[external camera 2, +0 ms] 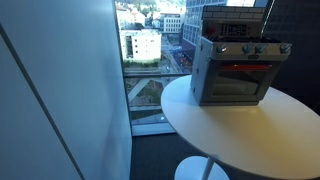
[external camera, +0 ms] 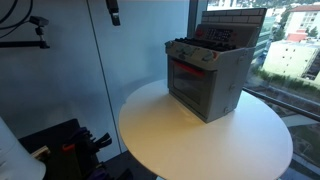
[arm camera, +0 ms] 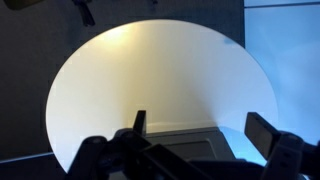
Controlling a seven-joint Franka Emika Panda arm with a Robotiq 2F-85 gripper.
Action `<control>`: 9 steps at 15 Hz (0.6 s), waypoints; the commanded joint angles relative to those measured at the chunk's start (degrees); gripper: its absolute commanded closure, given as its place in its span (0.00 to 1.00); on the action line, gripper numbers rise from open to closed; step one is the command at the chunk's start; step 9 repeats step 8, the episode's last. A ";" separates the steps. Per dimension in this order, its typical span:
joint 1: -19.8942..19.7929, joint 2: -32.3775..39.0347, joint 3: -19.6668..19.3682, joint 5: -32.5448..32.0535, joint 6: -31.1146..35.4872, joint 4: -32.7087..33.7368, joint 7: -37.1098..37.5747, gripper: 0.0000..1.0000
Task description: Turn the knob on the stove
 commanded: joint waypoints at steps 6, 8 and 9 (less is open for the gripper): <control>-3.31 -2.31 1.66 1.24 -3.70 -0.08 -3.30 0.00; -3.32 -2.34 1.67 1.26 -3.72 -0.14 -3.33 0.00; -3.32 -2.34 1.67 1.26 -3.72 -0.14 -3.33 0.00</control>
